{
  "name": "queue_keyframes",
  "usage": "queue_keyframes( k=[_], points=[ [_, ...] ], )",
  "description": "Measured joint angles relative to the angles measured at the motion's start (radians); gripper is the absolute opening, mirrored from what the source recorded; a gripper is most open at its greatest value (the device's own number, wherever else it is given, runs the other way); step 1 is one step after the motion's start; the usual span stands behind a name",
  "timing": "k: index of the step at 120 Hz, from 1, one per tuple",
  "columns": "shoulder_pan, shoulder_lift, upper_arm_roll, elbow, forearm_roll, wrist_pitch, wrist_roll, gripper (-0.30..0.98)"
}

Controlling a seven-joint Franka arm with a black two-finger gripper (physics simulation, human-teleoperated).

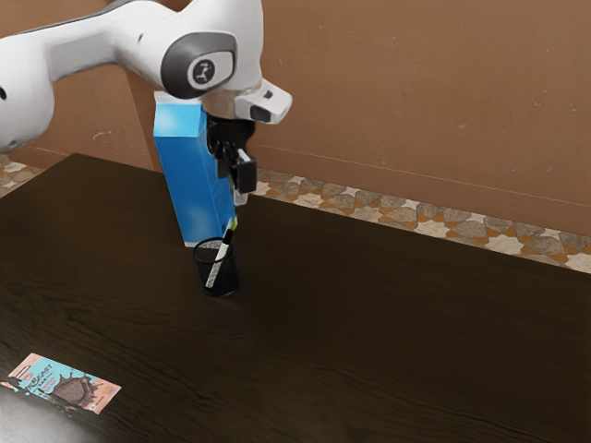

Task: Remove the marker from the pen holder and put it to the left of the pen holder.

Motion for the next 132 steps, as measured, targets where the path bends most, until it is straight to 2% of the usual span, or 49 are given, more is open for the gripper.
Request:
queue_keyframes(
  k=[16,46,75,91,132],
  points=[
    [0.000,0.000,0.001,-0.018,-0.014,-0.001,0.013,0.63],
    [0.003,0.203,0.068,0.041,-0.026,0.001,0.025,0.66],
    [0.000,0.360,0.155,0.184,-0.033,0.001,0.026,0.48],
    [-0.003,0.424,0.170,0.254,-0.031,0.005,0.027,0.38],
    [-0.009,0.488,0.204,0.298,-0.030,0.051,0.027,0.28]
  ],
)
